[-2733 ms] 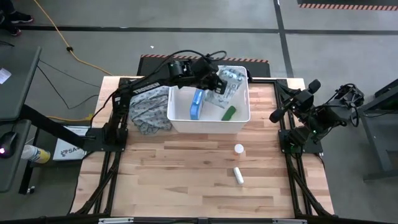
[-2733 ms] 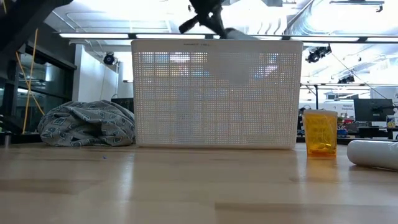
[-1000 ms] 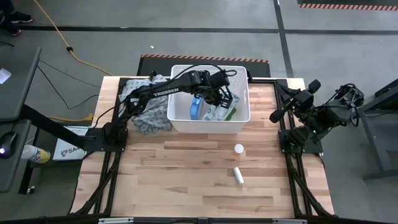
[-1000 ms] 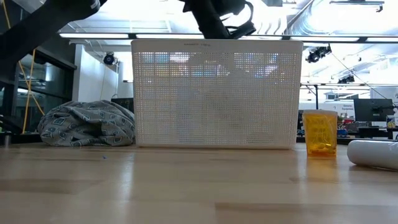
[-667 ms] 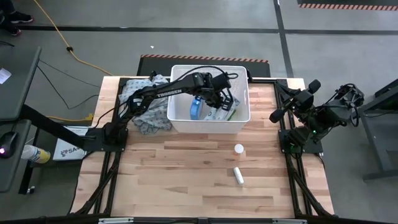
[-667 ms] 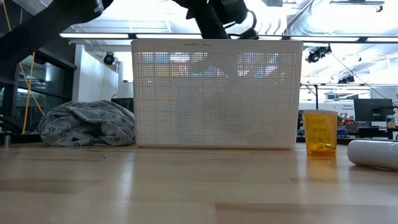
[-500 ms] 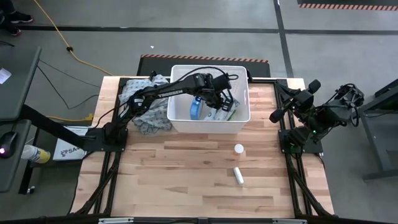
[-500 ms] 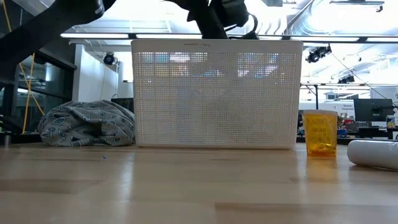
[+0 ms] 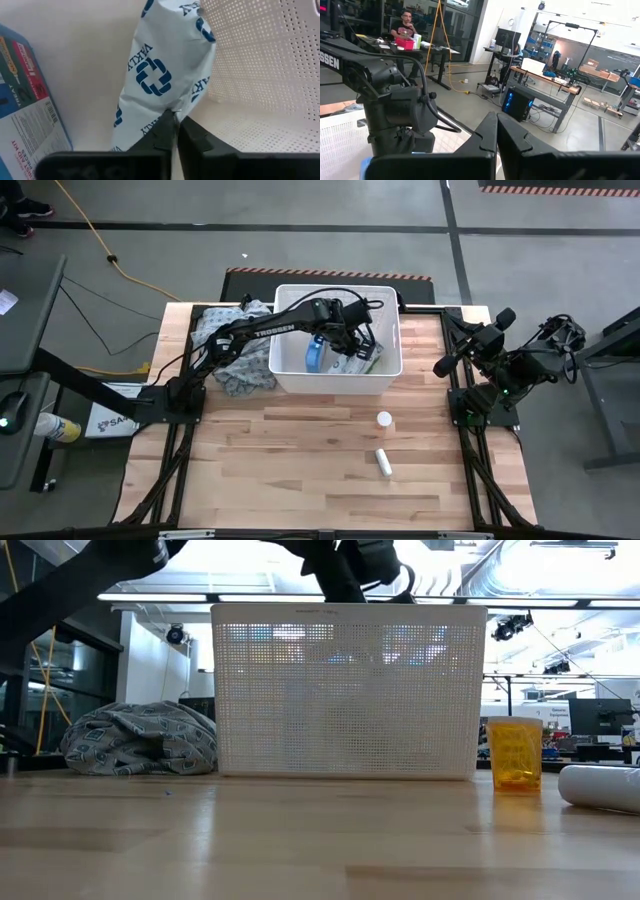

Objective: Pick & place medical supplies in basket/bin
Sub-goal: Put the white mailer bag into the white bin, then put the orange pill bottle into the white bin

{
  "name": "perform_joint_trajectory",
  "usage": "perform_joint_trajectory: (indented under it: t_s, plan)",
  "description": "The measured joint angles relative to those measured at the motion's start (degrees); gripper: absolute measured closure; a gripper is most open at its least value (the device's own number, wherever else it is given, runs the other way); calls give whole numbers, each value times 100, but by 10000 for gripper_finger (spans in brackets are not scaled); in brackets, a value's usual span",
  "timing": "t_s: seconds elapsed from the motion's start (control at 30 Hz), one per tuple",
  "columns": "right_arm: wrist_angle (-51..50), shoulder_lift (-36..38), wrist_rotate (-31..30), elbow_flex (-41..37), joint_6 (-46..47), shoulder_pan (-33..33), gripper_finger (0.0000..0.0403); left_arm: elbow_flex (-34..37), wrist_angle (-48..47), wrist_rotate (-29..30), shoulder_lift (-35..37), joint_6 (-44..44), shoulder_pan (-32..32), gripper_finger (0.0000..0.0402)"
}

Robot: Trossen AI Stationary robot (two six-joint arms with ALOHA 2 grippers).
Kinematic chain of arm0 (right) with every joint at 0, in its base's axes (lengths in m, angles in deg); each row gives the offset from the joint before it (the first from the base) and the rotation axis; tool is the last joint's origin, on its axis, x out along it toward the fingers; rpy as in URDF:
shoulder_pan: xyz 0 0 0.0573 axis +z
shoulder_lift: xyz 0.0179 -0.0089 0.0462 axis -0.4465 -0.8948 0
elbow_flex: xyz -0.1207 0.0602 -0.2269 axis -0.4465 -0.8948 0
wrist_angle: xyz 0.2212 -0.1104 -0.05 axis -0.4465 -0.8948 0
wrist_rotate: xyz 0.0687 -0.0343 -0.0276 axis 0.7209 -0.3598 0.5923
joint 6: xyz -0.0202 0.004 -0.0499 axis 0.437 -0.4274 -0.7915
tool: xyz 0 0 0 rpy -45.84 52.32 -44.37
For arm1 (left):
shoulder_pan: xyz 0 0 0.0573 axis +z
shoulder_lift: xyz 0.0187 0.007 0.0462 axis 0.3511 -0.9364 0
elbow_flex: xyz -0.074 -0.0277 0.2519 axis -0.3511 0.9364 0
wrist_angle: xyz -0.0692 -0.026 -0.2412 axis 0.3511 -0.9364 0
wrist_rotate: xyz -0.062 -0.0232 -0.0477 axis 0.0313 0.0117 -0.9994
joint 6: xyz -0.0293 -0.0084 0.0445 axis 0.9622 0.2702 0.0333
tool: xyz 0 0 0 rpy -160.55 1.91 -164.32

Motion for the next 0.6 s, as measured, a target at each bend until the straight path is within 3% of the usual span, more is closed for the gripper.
perform_joint_trajectory:
  t_s: [0.6]
  plan:
    - [0,0,0,0,0,0,403,0,33,-50,11,-153,0,221]
